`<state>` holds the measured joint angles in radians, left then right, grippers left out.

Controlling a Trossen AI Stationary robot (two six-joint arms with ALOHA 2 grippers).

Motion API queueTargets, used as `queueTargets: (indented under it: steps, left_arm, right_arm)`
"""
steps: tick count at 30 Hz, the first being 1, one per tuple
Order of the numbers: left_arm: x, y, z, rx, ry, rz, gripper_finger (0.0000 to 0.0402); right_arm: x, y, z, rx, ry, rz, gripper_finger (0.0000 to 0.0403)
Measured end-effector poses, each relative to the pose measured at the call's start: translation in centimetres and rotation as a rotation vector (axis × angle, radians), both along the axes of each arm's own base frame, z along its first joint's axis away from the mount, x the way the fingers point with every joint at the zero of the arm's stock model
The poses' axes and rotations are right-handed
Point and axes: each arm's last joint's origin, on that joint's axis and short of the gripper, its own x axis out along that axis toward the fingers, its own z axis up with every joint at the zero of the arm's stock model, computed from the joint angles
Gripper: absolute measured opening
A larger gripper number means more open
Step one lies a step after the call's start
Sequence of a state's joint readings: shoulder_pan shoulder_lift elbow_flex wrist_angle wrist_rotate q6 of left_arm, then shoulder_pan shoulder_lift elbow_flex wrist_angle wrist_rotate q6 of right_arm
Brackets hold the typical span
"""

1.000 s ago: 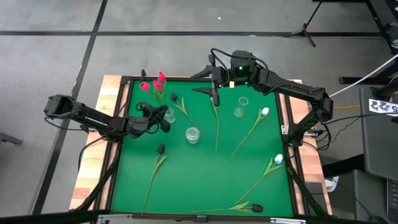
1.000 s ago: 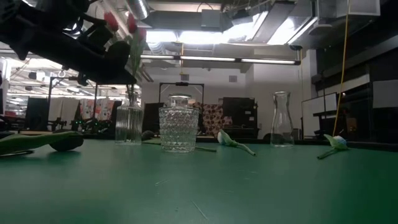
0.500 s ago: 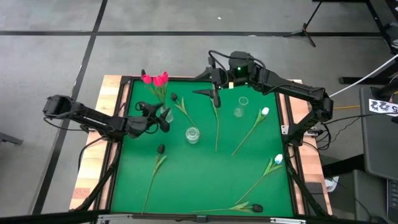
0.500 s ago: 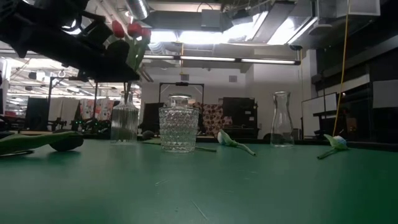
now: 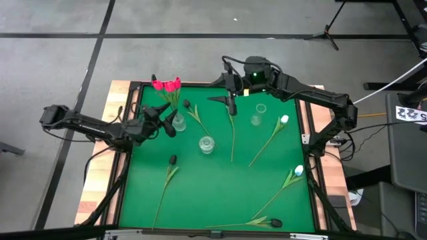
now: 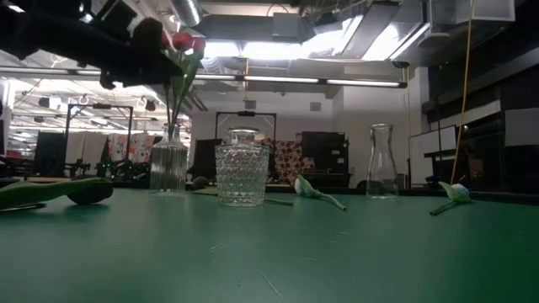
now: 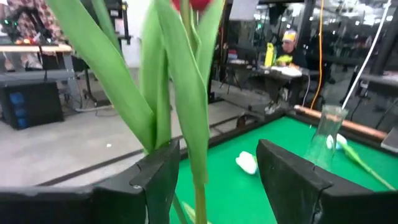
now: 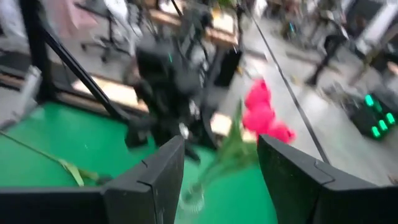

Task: Sort flowers into vase by color
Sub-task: Put the top black tulip into the middle transparent vase

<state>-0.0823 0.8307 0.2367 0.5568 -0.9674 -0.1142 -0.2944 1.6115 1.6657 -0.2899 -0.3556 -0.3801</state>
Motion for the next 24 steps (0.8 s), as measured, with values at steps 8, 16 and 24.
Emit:
queueTargets:
  steps: [8, 16, 24]
  left_arm:
    - [-1.3, -0.6, 1.6, 0.046, -0.045, -0.02, 0.021]
    - [-2.6, -1.4, 2.5, 0.054, -0.074, 0.034, 0.021]
    - [-3.3, -1.9, 3.5, 0.032, -0.133, 0.014, 0.021]
  right_arm:
    - [-0.8, -0.4, -2.2, -0.005, 0.248, -0.212, 0.0202]
    - [0.5, -0.3, -4.7, 0.061, 0.373, -0.418, 0.0202]
    - [5.0, 0.4, -10.7, 0.137, 0.505, -0.385, 0.0202]
